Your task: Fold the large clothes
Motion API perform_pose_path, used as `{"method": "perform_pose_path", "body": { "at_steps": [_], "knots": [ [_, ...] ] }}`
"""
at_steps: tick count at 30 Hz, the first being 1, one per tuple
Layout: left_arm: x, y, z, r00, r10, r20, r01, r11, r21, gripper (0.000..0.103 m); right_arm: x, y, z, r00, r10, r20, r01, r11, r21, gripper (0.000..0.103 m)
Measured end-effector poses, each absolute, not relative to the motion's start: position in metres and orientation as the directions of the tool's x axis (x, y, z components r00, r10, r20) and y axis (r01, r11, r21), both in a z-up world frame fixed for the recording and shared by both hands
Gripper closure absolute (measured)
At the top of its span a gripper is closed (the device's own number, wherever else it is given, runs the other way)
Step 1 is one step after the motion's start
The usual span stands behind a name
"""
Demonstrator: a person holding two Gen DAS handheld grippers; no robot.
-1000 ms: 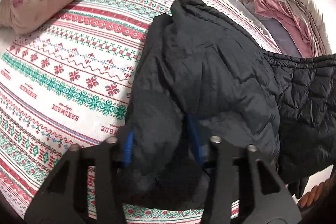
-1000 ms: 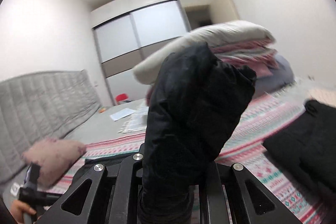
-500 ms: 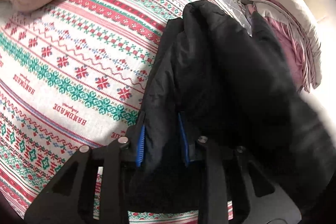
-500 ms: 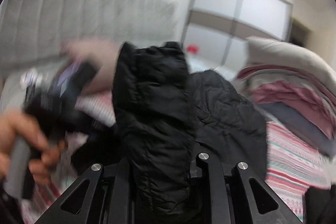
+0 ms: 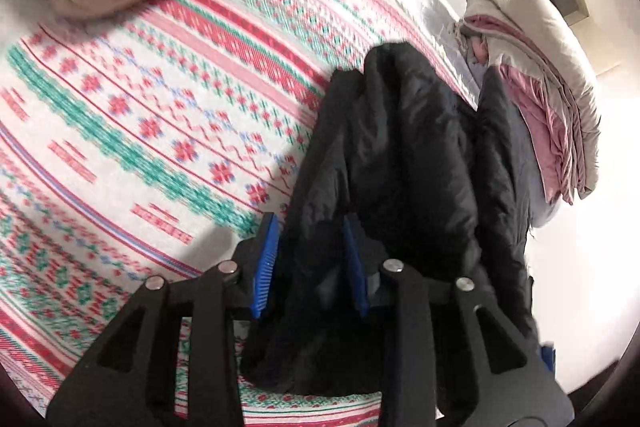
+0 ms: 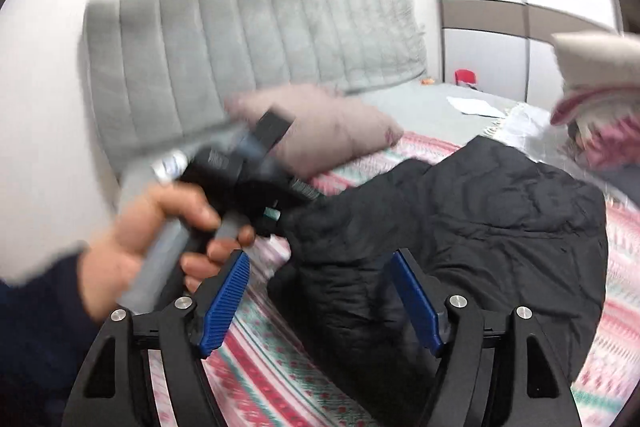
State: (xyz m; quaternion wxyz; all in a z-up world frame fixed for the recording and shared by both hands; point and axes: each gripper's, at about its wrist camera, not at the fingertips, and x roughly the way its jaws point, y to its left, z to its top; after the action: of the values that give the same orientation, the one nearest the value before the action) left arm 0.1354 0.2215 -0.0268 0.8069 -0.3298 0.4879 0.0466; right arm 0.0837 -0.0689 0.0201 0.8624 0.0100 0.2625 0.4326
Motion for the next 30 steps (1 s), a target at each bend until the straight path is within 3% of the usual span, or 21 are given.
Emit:
{"method": "perform_pose_path", "body": {
  "at_steps": [4,7,12,19,25,30],
  "knots": [
    [0.126,0.229,-0.010,0.583,-0.231,-0.779,-0.380,0.771,-0.512,0.058,0.117,-0.118,0.010,0.540,0.723,-0.430,-0.588,0.690,0.422,0.028],
    [0.117,0.231,0.007,0.649,-0.220,-0.728,-0.355,0.759,-0.546,0.044,0.146,-0.149,-0.006,0.567,0.678,-0.469,-0.436,0.729,0.527,0.028],
    [0.120,0.206,0.028,0.699,-0.257,-0.667,-0.248,0.788,-0.564,0.030,0.165,-0.125,-0.036,0.519,0.606,-0.603,-0.405,0.796,0.450,0.028],
    [0.131,0.162,0.031,0.681,-0.144,-0.718,-0.202,0.906,-0.373,0.030,0.162,-0.064,-0.056,0.481,0.551,-0.682,-0.497,0.812,0.305,0.026],
    [0.141,0.141,0.021,0.644,-0.019,-0.764,-0.187,0.966,-0.181,0.041,0.159,-0.031,-0.069,0.442,0.534,-0.721,-0.543,0.799,0.259,0.026],
    [0.158,0.140,-0.004,0.586,0.060,-0.808,-0.224,0.970,-0.091,0.072,0.169,-0.022,-0.074,0.429,0.521,-0.738,-0.543,0.802,0.251,0.026]
  ]
}}
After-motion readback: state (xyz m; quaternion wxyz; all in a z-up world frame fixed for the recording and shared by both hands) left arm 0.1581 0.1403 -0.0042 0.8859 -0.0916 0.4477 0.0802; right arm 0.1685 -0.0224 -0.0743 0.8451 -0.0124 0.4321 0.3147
